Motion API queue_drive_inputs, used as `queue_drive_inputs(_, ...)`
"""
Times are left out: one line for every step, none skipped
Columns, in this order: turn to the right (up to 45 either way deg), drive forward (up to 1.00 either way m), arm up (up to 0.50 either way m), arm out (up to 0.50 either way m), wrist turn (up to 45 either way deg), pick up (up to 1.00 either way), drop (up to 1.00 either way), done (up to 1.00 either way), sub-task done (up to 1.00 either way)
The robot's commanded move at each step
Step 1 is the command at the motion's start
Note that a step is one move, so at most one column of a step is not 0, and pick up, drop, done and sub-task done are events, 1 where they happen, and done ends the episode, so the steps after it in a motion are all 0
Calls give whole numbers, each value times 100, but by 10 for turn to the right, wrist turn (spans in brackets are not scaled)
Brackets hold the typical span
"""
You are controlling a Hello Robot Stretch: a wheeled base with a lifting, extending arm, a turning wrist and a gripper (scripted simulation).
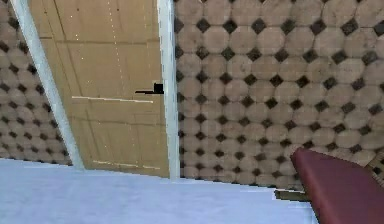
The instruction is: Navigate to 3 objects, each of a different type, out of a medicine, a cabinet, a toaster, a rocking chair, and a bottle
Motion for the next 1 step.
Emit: queue_drive_inputs(0, 90, 0, 0, 0, 0, 0, 0, 0)
